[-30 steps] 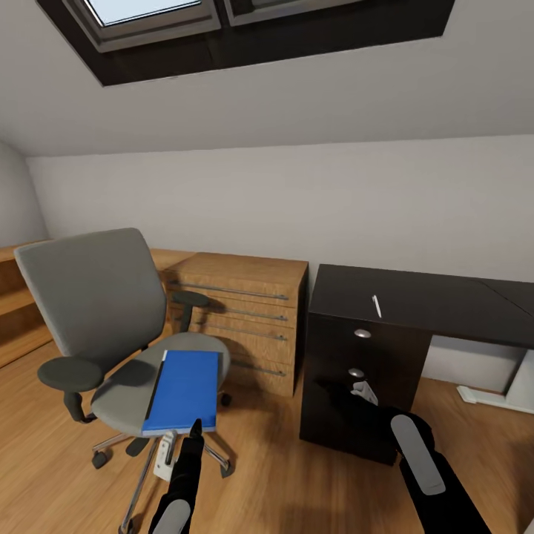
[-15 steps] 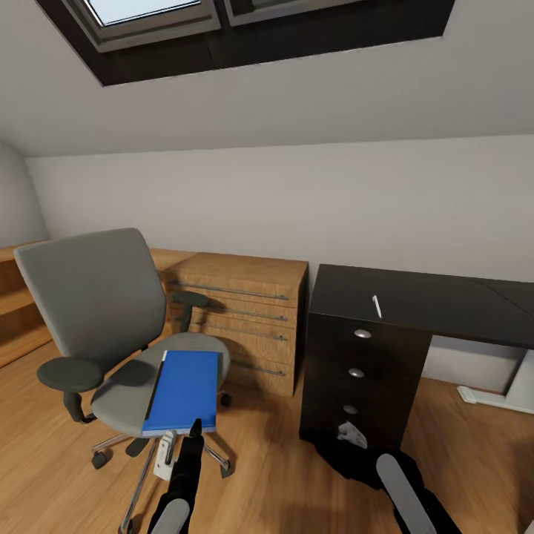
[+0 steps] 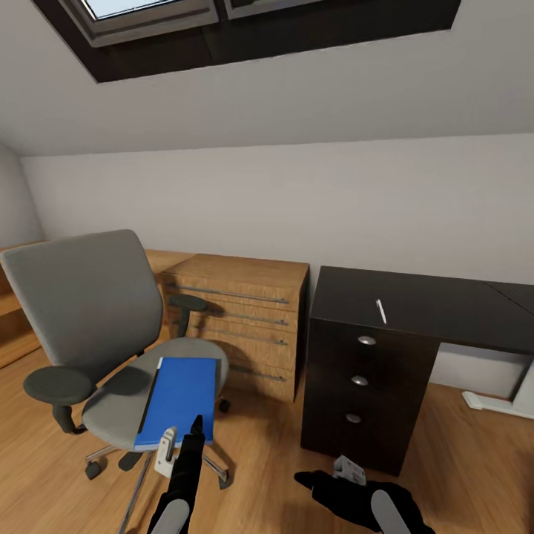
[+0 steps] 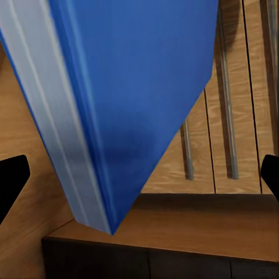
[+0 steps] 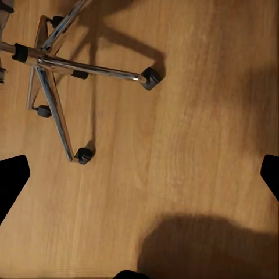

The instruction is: In the bedroom, organize the workspace by keeping the computer under the desk, ensuring the monitor is on the desk, placing the keyboard on the desk next to the monitor, placing the mouse on the desk next to the keyboard, moving the folder from the swivel chair onto the desk next to the mouse, stacking the notebook on top of the folder with the pen on top of the notebook, and positioning the swivel chair next to the desk.

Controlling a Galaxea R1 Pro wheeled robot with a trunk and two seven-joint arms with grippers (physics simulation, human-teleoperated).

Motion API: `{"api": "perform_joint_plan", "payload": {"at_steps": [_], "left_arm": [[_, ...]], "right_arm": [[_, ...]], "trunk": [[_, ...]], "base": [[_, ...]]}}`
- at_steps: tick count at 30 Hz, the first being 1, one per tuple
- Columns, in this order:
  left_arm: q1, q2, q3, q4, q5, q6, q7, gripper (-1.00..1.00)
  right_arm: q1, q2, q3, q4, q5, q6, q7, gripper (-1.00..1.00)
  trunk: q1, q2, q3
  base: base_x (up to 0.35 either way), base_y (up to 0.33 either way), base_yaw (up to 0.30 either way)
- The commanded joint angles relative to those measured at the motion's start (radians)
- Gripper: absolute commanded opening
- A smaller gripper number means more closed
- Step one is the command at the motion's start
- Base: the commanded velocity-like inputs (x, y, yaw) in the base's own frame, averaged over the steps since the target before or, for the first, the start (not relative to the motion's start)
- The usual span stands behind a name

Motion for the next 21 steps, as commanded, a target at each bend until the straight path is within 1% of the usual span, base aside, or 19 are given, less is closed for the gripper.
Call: {"api": "perform_joint_plan", "payload": {"at_steps": [1,6,15,18,19,21], "left_arm": [[-0.001,0.001,-0.003,0.002,0.005,-0.006,-0.001,1.00],[-0.001,0.001,-0.003,0.010,0.007,-0.006,-0.016,1.00],[-0.001,0.007,0.000,0.019,0.009,-0.006,-0.022,1.00],[-0.002,0.009,0.001,0.023,0.010,-0.006,-0.022,1.00],[-0.002,0.009,0.001,0.023,0.010,-0.006,-0.022,1.00],[-0.001,0.010,0.001,0.027,0.011,-0.006,-0.022,1.00]], "right_arm": [[0.003,-0.001,0.003,-0.001,-0.002,0.002,-0.004,1.00],[0.012,-0.002,0.007,-0.001,0.008,0.001,-0.005,1.00],[0.019,-0.002,0.009,0.000,0.016,0.000,-0.005,1.00],[0.021,-0.003,0.009,0.000,0.033,0.001,-0.005,1.00],[0.021,-0.003,0.009,0.000,0.033,0.001,-0.005,1.00],[0.022,-0.003,0.009,0.000,0.051,0.001,-0.005,1.00]], "trunk": [[0.000,0.000,-0.001],[0.000,0.000,-0.001],[0.000,0.000,-0.001],[0.000,0.000,-0.001],[0.000,0.000,-0.001],[0.000,0.000,-0.001]], "base": [[0.039,0.000,0.000],[0.020,0.000,0.000],[0.005,0.000,0.000],[0.001,0.000,0.000],[0.001,0.000,0.000],[0.000,0.000,0.000]]}}
